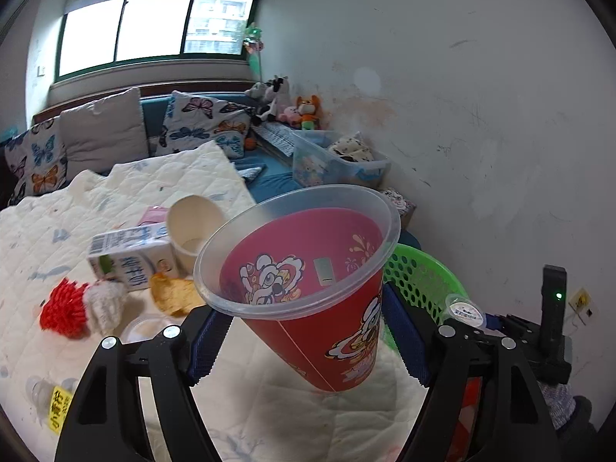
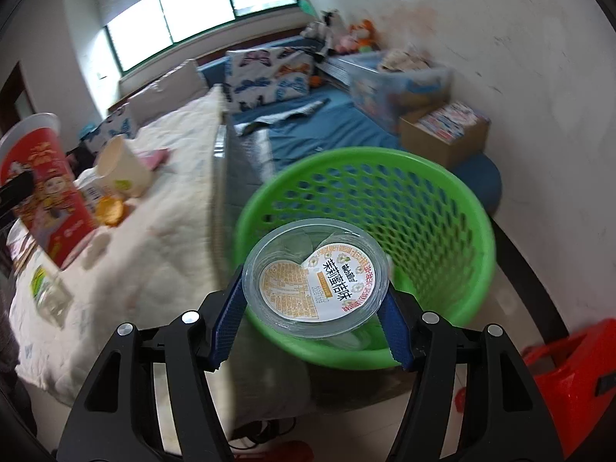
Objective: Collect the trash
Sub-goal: 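Drop the orange-label tub into the basket with the right gripper while the left carries the red cup, then lower the red paper cup into the basket and open the left gripper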
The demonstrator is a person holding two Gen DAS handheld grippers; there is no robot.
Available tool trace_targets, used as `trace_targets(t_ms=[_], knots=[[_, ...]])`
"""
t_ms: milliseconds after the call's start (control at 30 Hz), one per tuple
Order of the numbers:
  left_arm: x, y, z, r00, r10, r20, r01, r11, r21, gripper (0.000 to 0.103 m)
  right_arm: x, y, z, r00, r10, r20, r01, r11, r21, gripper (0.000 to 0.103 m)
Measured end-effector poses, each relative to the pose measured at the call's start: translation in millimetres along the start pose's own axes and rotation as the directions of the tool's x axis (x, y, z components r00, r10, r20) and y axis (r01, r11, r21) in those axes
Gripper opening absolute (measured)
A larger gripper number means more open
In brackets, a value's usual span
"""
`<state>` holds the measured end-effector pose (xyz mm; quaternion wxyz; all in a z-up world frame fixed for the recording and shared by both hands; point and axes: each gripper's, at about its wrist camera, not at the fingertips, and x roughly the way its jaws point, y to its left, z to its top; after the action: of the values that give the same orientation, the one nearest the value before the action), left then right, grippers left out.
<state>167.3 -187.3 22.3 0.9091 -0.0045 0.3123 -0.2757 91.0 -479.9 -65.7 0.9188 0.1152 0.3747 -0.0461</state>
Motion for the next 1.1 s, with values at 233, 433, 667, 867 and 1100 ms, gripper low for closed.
trace_targets(t_ms=[233, 433, 667, 867, 1100], knots=[[25.9, -35.2, 11.0, 0.999, -0.027, -0.034, 0.03, 0.997, 0.069, 0.074, 19.1, -27.6, 2.5, 0.999, -0.041, -0.028, 0.043, 0.998, 0.04, 0.064], [52.4, -61.2, 19.6, 0.997, -0.039, -0.072, 0.047, 0.992, 0.117, 0.074, 26.1, -46.2, 3.5, 0.998, -0.059, -0.028, 0.061, 0.994, 0.086, 0.072], [81.1, -89.4, 20.8, 0.992, -0.042, -0.12, 0.062, 0.984, 0.169, 0.074, 17.4, -52.9, 3.4, 0.997, -0.072, 0.004, 0.072, 0.993, 0.094, 0.073], [106.4, -111.8, 23.8, 0.985, -0.048, -0.166, 0.081, 0.978, 0.193, 0.074, 1.5, -55.5, -1.3, 0.997, -0.072, 0.032, 0.069, 0.993, 0.094, 0.074], [132.6, -131.3, 21.4, 0.976, -0.033, -0.214, 0.081, 0.972, 0.221, 0.075, -12.9, -59.3, -11.0, 0.997, -0.06, 0.047, 0.054, 0.993, 0.105, 0.074]])
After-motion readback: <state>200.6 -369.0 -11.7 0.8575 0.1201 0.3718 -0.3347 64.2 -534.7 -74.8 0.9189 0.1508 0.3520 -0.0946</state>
